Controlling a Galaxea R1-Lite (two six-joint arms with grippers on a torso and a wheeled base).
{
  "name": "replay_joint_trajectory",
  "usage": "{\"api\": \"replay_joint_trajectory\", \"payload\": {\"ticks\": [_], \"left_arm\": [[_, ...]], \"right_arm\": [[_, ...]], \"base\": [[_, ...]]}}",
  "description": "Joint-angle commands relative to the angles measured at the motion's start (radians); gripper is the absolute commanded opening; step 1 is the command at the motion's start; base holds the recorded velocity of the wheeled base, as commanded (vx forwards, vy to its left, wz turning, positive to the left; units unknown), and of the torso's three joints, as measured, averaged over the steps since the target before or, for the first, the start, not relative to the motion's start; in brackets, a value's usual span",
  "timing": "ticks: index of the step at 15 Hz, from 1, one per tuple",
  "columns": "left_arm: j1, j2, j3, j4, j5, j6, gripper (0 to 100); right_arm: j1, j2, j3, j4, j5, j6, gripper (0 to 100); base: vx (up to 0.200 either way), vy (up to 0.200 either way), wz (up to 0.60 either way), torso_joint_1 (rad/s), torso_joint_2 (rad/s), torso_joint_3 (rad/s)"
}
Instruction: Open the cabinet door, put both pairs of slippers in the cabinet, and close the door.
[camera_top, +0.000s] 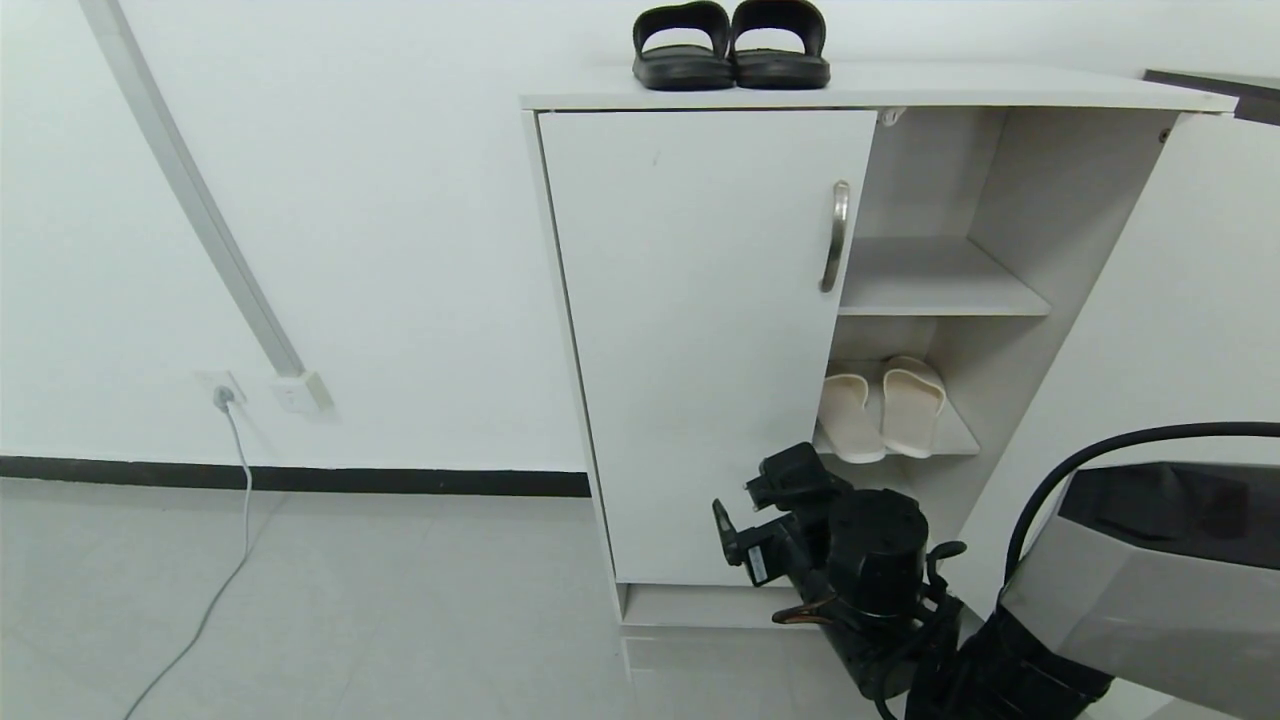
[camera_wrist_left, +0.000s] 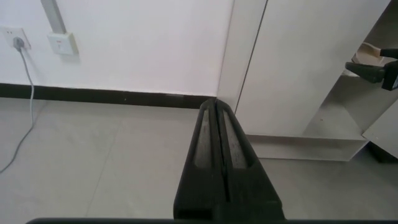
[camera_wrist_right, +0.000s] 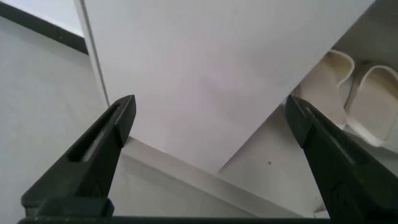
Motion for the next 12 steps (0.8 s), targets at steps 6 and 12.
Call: {"api": "replay_joint_trajectory", "payload": {"ticks": [6,12], "left_arm": [[0.0,0.001,0.0,0.0,0.001,0.0,0],[0.0,0.001,0.0,0.0,0.001,0.004,0]], "right_arm": [[0.014,-0.003,0.013,-0.019,0.014,-0.002,100],[0.065,-0.064,0.001,-0.019,0.007,-0.039,100]], "base": [[0.0,0.0,0.0,0.002,-0.08,-0.125],[0.0,0.0,0.0,0.064,-0.46,-0.367]]}}
